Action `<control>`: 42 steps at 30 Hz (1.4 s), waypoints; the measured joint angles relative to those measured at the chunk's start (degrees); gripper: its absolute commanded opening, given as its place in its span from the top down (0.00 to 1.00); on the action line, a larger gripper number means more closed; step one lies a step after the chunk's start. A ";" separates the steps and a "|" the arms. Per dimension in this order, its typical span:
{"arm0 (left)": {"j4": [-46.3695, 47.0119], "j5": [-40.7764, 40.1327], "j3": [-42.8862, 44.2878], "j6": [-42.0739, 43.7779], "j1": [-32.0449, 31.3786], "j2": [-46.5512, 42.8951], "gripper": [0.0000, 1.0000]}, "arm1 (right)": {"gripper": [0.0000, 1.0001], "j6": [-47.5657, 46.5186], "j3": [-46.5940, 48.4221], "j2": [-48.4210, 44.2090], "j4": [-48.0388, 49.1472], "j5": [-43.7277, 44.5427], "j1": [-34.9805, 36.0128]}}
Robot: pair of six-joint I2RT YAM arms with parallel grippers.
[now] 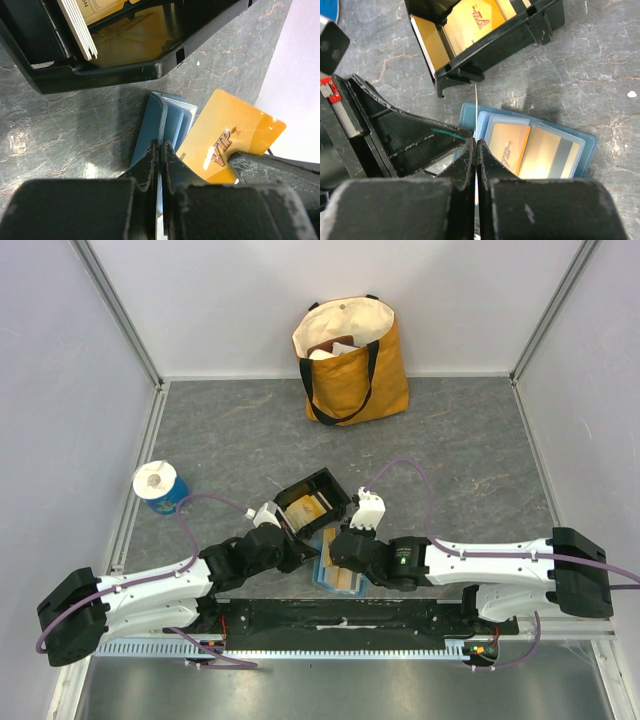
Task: Put the credit cards into the card holder
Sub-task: Turn over the card slot in the card holder.
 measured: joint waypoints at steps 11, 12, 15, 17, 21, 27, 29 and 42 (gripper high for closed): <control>1.05 -1.53 -4.96 -2.84 0.00 -2.84 0.98 | 1.00 0.79 -0.94 -3.10 -7.02 1.31 1.49; 0.98 -1.53 -5.05 -2.91 0.00 -2.86 0.98 | 1.00 0.79 -0.96 -3.15 -7.08 1.31 1.49; 1.81 -2.29 -8.33 -5.11 -0.02 -4.90 0.98 | 1.00 0.72 -2.12 -3.54 -6.99 1.11 1.44; 1.81 -3.04 -11.15 -6.71 -0.04 -6.05 0.98 | 1.00 0.13 -3.26 -3.54 -6.21 0.02 1.03; 2.51 -3.93 -13.66 -9.66 -0.20 -6.86 0.98 | 1.00 -1.57 -6.71 -3.76 -0.87 -4.98 -1.68; 3.52 -4.81 -13.73 -11.34 -0.26 -5.92 0.98 | 1.00 -3.37 -15.13 -5.29 11.30 -16.96 -9.79; 3.98 -4.96 -13.73 -11.39 -0.26 -5.51 0.98 | 1.00 -3.45 -17.27 -5.33 14.75 -20.79 -12.26; 6.21 -5.18 -13.73 -11.39 -0.26 -3.34 0.98 | 1.00 -3.85 -21.20 0.39 27.96 -35.15 -16.59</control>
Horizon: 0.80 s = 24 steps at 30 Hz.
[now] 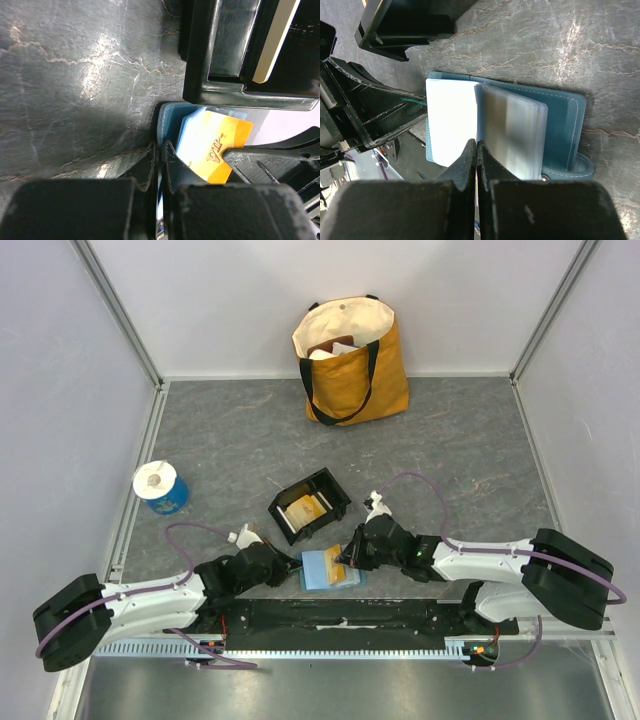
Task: Put the credit cards into the card holder
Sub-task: Turn over the card slot in the card holder, then insert the credit card into the card holder.
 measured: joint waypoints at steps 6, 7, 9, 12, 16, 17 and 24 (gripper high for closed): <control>-0.02 -0.09 0.00 0.00 0.00 0.07 0.98 | 1.00 -0.57 -1.03 -1.11 0.09 -1.01 -1.49; -0.02 -0.11 0.00 0.00 -0.02 0.07 0.98 | 1.00 -0.70 -1.44 -1.49 0.07 -1.16 -1.97; -0.04 -0.11 0.00 0.00 -0.02 0.07 0.98 | 1.00 -0.98 -1.92 -1.68 0.09 -1.40 -2.75; 0.00 -0.15 0.00 0.00 -0.02 0.22 0.98 | 1.00 -1.29 -2.19 -1.66 0.39 -2.34 -3.28; 0.59 -0.22 0.02 0.00 -0.02 0.83 0.98 | 1.00 -1.97 -2.19 0.33 2.38 -4.20 -3.34; 0.85 -0.26 0.02 0.00 -0.02 1.07 0.98 | 1.00 -2.05 -2.19 1.11 3.08 -4.76 -3.45; 2.49 -0.42 0.13 0.00 -0.02 2.89 0.98 | 1.00 -2.14 -2.19 3.17 5.81 -6.75 -3.87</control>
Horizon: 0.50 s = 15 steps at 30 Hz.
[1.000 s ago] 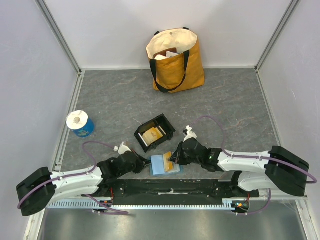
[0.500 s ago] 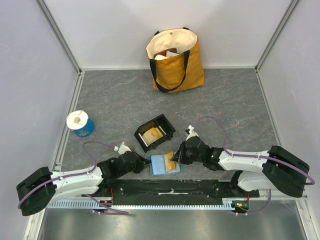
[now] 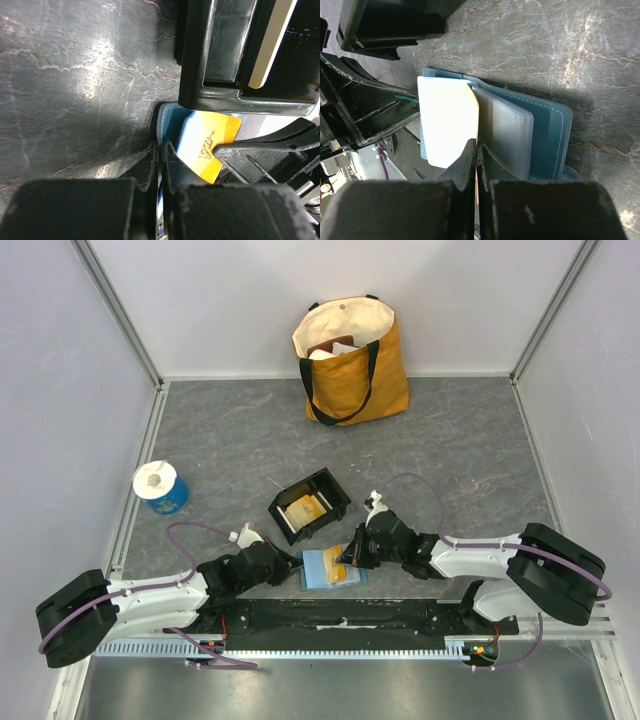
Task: Put the credit cards into the card holder
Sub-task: Insert the credit card into the card holder.
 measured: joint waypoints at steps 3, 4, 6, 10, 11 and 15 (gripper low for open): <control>0.33 -0.04 0.00 0.00 0.02 0.31 0.98 | 1.00 0.02 0.00 0.66 1.01 -0.63 -0.15; 0.39 -0.15 0.00 0.00 0.02 0.37 0.98 | 1.00 0.04 0.00 0.96 1.44 -0.90 -0.28; 0.55 -0.35 0.00 0.00 0.02 0.52 0.98 | 1.00 0.09 -0.15 1.68 2.56 -1.40 -0.50; 1.29 -0.48 0.02 0.00 0.02 1.09 0.98 | 1.00 0.83 -0.33 4.07 5.92 -2.97 -0.59; 1.38 -0.48 0.02 0.00 0.02 1.16 0.98 | 1.00 1.07 -0.33 4.17 6.25 -3.21 -0.59; 1.51 -0.50 0.04 0.00 0.02 1.22 0.98 | 1.00 1.73 -0.66 3.17 5.97 -2.99 -0.37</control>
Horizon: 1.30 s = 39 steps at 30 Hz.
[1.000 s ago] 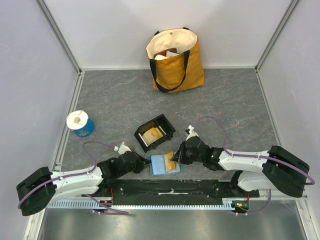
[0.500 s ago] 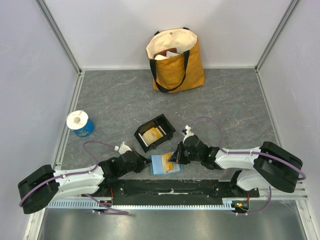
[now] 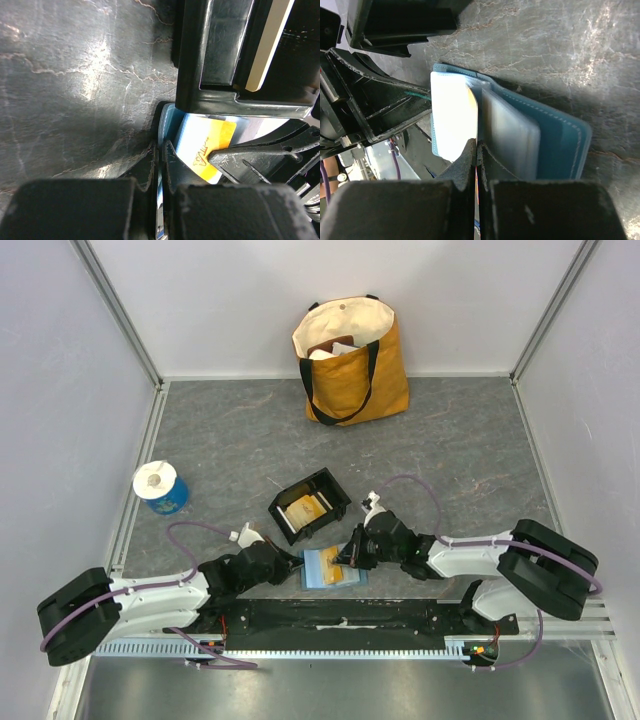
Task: Put the credit cards into the card holder
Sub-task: Insert the credit card into the card holder.
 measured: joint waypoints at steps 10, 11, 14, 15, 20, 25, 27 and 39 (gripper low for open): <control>0.46 0.11 0.11 0.00 0.00 0.63 0.98 | 0.79 0.90 1.27 5.51 3.21 -2.34 0.07; 0.46 0.11 0.11 0.00 0.00 0.63 0.98 | 0.73 0.83 1.42 5.35 2.75 -2.25 0.09; 0.48 0.15 0.11 0.00 0.00 0.57 0.98 | 0.51 0.20 2.03 3.72 -0.90 -0.85 0.26; 0.46 0.22 0.11 -0.02 0.00 0.50 0.98 | 0.49 -0.17 2.34 2.34 -2.89 0.00 0.44; 0.13 0.35 0.11 0.00 -0.02 -0.15 0.98 | 0.44 -2.03 2.86 -4.79 -10.78 4.22 0.83; 0.02 0.37 0.11 0.00 -0.02 -0.20 0.98 | 0.47 -3.37 4.00 -4.07 -13.07 4.42 0.83; 0.04 0.37 0.11 -0.02 -0.02 -0.17 0.98 | 0.48 -3.67 4.94 -2.14 -12.33 3.30 0.83; 0.20 0.44 0.11 0.00 -0.02 0.26 0.98 | 0.62 -4.90 8.90 3.08 -10.38 0.00 3.85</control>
